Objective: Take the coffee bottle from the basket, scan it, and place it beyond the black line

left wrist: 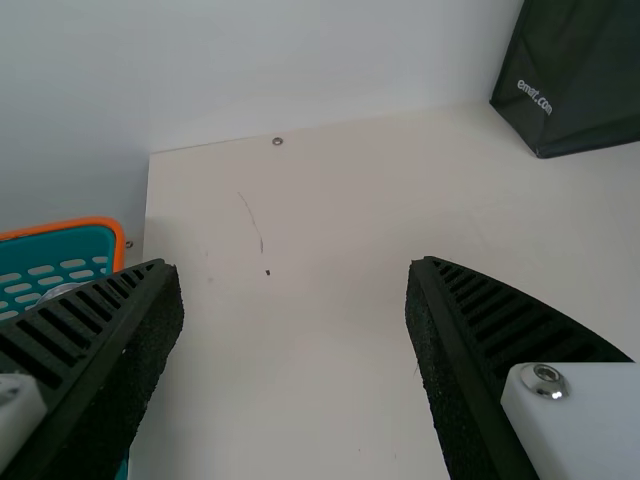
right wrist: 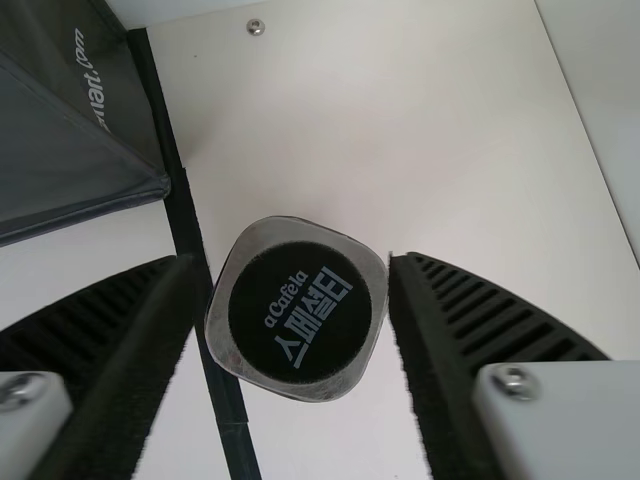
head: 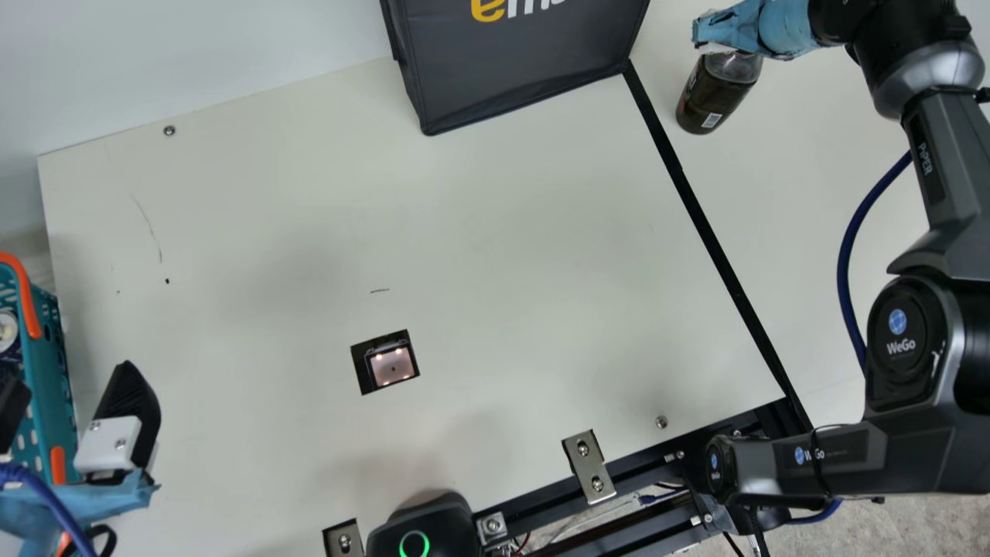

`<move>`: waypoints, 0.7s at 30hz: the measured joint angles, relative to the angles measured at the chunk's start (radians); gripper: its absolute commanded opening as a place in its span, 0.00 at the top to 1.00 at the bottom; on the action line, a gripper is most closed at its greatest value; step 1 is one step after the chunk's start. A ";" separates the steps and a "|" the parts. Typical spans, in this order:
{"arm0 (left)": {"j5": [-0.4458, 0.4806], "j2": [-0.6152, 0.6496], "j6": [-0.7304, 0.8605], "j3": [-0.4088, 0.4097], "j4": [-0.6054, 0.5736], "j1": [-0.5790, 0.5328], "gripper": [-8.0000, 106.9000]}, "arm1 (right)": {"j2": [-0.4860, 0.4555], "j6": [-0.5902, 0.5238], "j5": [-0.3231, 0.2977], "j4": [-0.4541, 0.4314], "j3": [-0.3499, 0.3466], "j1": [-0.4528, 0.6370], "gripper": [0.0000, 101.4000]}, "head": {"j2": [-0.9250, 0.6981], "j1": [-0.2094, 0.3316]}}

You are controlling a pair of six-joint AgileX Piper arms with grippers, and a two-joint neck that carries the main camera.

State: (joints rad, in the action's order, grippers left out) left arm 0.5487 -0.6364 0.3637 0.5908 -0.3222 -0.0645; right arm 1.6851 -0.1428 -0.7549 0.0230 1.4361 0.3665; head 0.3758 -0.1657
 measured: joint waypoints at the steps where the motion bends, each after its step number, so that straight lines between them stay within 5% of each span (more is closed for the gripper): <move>1: 0.000 0.000 0.000 0.000 0.000 0.000 0.15 | 0.000 0.000 0.000 0.000 0.001 0.000 0.14 | -0.002 0.000; 21: 0.000 0.000 0.000 0.000 0.000 0.000 0.15 | -0.058 -0.004 -0.038 0.039 0.040 -0.020 0.10 | -0.002 0.000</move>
State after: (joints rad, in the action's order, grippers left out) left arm 0.5487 -0.6364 0.3637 0.5908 -0.3222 -0.0645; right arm 1.6273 -0.1472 -0.7931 0.0618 1.4759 0.3469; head 0.3743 -0.1657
